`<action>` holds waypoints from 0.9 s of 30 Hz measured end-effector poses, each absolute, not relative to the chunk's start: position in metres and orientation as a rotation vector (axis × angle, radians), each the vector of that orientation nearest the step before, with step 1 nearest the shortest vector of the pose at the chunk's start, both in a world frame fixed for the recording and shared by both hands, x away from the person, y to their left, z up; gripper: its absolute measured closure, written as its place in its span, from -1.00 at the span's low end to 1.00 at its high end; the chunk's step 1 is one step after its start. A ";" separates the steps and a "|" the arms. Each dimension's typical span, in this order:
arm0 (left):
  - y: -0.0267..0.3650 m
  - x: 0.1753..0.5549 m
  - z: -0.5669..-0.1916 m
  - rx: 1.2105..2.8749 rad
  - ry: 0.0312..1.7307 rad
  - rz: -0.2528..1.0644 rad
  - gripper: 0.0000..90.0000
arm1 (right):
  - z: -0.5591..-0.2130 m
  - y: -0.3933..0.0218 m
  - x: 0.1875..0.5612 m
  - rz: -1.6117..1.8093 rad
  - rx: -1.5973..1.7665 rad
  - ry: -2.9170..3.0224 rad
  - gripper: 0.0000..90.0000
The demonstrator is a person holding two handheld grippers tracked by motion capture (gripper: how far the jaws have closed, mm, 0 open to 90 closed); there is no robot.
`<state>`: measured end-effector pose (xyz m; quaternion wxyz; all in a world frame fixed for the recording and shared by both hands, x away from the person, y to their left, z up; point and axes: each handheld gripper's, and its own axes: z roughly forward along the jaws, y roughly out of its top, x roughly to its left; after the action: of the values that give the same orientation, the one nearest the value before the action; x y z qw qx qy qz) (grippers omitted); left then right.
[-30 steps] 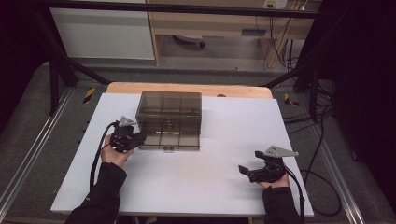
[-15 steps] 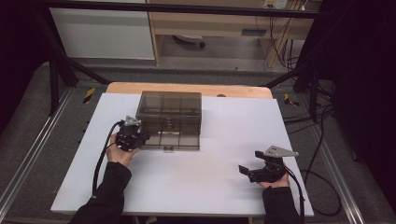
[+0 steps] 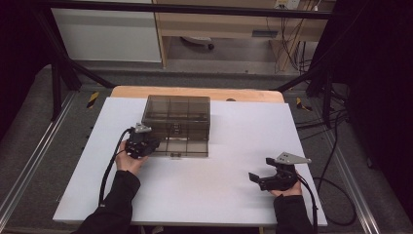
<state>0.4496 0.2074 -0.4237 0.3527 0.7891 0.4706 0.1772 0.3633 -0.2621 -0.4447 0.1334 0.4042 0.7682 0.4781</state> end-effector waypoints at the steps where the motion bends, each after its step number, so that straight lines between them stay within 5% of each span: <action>1: 0.207 0.450 -0.425 2.045 1.215 0.457 0.74 | -0.445 -0.262 0.363 1.386 1.172 2.228 -0.99; 10: 0.208 0.451 -0.428 2.065 1.207 0.459 0.69 | -0.444 -0.262 0.363 1.387 1.169 2.226 -0.99; 27: 0.218 0.437 -0.409 2.040 1.111 0.470 -0.05 | -0.444 -0.262 0.363 1.390 1.168 2.223 -0.99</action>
<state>0.4374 0.2179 -0.4094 0.3761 0.7976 0.4344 0.1836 0.3631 -0.2625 -0.4441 0.1351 0.4032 0.7673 0.4799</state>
